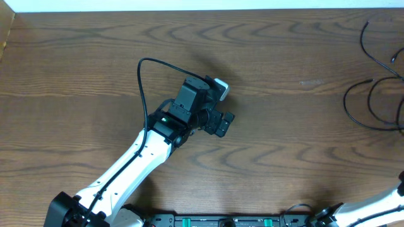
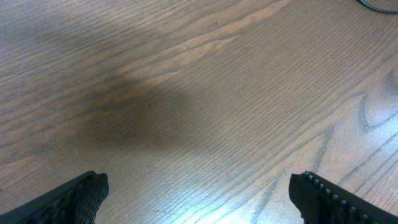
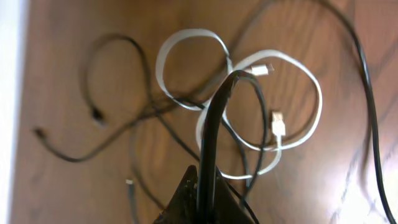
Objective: Untangle cables
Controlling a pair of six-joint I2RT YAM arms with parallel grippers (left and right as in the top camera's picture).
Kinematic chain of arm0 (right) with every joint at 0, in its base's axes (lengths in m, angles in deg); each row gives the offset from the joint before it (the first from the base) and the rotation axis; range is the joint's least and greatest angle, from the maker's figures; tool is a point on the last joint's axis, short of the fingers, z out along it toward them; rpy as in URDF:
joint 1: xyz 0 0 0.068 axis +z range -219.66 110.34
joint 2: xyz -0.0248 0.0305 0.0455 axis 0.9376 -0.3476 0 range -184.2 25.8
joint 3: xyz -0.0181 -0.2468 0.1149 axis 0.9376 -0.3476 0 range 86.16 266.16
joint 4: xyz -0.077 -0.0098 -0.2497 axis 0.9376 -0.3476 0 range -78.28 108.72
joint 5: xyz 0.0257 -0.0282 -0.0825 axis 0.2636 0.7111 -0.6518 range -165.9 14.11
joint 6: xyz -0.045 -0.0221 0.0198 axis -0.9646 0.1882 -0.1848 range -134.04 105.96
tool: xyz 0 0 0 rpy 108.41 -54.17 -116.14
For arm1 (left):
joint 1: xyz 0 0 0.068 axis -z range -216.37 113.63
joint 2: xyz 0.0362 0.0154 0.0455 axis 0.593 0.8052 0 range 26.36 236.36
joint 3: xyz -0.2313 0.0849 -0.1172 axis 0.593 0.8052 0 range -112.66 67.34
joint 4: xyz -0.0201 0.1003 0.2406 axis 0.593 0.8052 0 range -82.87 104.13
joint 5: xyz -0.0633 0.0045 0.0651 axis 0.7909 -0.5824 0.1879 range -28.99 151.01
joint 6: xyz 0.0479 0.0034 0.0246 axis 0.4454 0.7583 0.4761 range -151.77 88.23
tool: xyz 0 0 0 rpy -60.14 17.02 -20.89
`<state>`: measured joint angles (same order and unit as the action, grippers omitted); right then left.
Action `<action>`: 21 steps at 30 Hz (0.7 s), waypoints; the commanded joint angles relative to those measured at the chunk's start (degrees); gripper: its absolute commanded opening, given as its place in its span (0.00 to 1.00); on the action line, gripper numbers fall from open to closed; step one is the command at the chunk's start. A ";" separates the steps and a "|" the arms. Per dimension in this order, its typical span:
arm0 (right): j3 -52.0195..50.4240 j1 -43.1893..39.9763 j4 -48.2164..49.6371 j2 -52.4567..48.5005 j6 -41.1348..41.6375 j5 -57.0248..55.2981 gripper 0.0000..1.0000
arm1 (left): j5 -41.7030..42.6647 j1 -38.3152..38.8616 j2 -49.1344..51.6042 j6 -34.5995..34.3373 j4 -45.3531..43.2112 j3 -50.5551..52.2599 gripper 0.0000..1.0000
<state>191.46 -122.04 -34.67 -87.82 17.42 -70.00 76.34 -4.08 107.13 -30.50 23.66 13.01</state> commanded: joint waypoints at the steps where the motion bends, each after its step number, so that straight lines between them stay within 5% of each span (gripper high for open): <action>1: -0.13 -0.09 -2.10 -5.14 0.87 -0.63 0.01 | 0.70 -0.13 -0.31 -0.09 0.13 -0.22 0.98; 2: -0.15 -0.09 -2.43 -5.81 0.85 -0.63 0.06 | 0.70 -0.13 -0.31 -0.09 0.13 -0.22 0.98; 4: -0.13 -0.09 -4.48 -9.09 0.85 -0.63 0.87 | 0.70 -0.13 -0.31 -0.09 0.13 -0.22 0.98; 5: -0.13 -0.09 -5.09 -9.97 0.85 -0.61 0.99 | 0.70 -0.13 -0.31 -0.09 0.13 -0.22 0.98; 9: 0.02 -0.22 -6.36 -10.27 1.55 -0.68 0.99 | 0.70 -0.13 -0.31 -0.07 0.13 -0.22 0.98; 14: 0.04 -2.43 -13.38 -8.59 17.40 0.98 0.99 | 0.70 -0.13 -0.31 -0.07 0.13 -0.22 0.98; 21: 0.04 -6.80 -18.97 -2.64 20.02 3.65 0.99 | 0.70 -0.13 -0.31 -0.07 0.11 -0.22 0.98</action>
<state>191.19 -126.87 -52.61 -96.15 33.99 -66.66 76.34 -4.08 107.13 -30.50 23.64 13.01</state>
